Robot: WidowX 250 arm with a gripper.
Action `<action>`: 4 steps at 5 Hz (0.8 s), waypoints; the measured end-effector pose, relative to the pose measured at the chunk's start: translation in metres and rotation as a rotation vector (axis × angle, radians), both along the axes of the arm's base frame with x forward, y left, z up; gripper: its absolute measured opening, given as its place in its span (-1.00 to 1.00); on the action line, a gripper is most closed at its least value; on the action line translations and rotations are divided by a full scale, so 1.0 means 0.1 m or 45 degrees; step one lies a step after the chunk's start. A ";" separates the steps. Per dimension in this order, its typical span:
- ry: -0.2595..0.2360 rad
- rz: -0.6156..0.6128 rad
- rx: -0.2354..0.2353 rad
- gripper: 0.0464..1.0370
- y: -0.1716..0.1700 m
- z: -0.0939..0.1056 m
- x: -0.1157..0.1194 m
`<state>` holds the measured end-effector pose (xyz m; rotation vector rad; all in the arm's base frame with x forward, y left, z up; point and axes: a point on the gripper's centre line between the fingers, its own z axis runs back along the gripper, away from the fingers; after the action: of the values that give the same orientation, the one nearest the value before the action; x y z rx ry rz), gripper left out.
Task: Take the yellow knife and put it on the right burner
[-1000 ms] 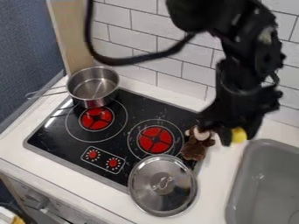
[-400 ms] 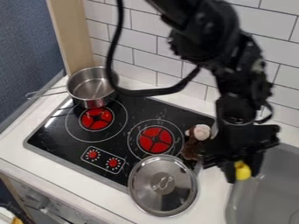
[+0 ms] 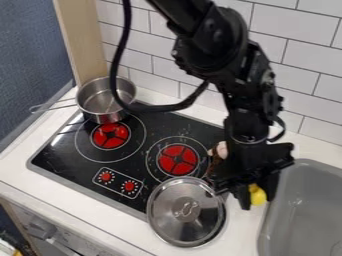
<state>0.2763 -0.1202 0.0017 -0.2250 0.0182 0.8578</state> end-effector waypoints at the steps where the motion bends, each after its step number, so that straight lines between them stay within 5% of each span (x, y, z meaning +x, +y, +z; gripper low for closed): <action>1: 0.014 0.059 0.014 -0.23 0.11 -0.04 -0.02; 4: 0.004 0.261 0.073 -0.23 0.59 0.05 -0.06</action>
<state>0.2701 -0.0608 0.0069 -0.1734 -0.0267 1.0617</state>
